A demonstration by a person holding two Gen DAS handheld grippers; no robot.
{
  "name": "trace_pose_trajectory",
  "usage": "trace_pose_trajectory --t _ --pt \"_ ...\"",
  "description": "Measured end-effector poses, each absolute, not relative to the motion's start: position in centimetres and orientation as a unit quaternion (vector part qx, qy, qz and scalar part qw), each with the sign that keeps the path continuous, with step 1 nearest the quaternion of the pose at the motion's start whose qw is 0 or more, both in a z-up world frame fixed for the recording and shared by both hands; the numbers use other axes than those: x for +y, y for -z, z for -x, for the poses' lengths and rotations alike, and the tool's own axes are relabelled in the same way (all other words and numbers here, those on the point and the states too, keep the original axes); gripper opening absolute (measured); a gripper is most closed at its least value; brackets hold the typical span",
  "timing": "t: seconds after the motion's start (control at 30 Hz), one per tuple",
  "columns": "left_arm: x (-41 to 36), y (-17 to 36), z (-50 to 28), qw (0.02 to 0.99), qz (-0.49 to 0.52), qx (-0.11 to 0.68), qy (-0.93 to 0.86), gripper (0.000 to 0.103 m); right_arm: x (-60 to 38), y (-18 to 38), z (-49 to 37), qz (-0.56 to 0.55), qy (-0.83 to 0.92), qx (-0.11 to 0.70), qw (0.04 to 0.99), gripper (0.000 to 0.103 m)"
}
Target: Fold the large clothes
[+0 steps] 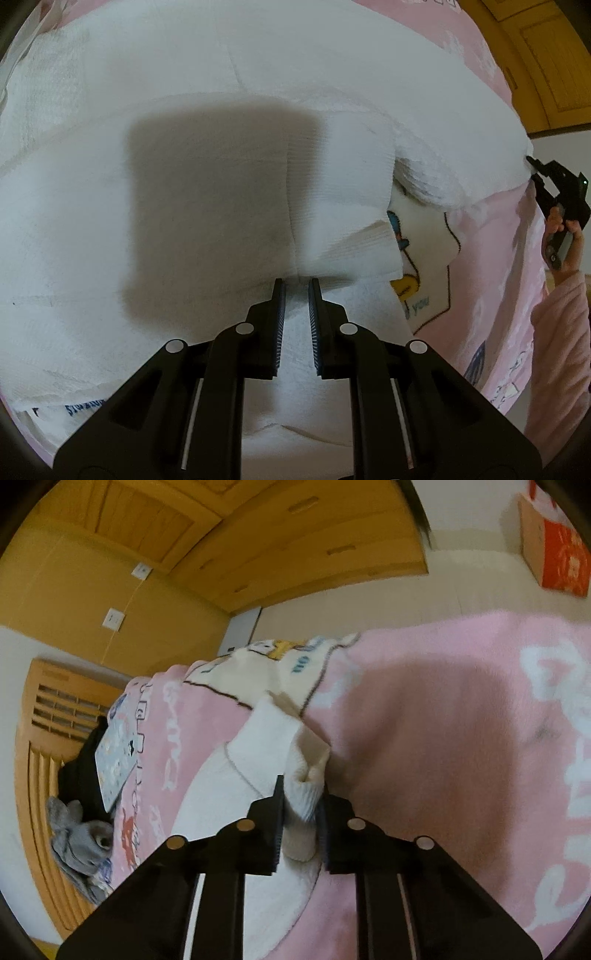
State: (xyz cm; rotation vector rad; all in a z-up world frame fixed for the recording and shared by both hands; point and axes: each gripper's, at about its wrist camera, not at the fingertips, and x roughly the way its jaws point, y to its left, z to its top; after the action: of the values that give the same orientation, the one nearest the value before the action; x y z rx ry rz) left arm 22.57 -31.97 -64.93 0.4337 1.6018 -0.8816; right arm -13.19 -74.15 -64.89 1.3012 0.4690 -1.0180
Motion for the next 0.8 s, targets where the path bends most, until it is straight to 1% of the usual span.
trace_pose_trajectory --t 0.1,0.23,0.47,0.6,0.8 --pt "-31.2 64.4 -22.9 0.596 -0.178 0.686 0.377 0.013 -73.5 62.5 12.5 -0.551 0.45 0.204 0.672 0.013" --pt "-30.2 63.3 -22.5 0.608 -0.194 0.667 0.385 0.013 -72.0 58.1 10.8 -0.522 0.431 0.197 0.709 0.013" --pt "-28.1 62.1 -23.7 0.629 -0.169 0.648 0.395 0.012 -67.3 48.6 5.6 -0.458 0.374 0.181 0.786 0.013" --pt "-29.0 63.2 -24.6 0.623 -0.128 0.66 0.399 0.012 -64.0 42.7 2.2 -0.434 0.321 0.159 0.827 0.013" --pt "-31.5 65.7 -25.5 0.654 -0.136 0.646 0.369 0.012 -59.2 34.0 -1.9 -0.385 0.248 0.139 0.878 0.012"
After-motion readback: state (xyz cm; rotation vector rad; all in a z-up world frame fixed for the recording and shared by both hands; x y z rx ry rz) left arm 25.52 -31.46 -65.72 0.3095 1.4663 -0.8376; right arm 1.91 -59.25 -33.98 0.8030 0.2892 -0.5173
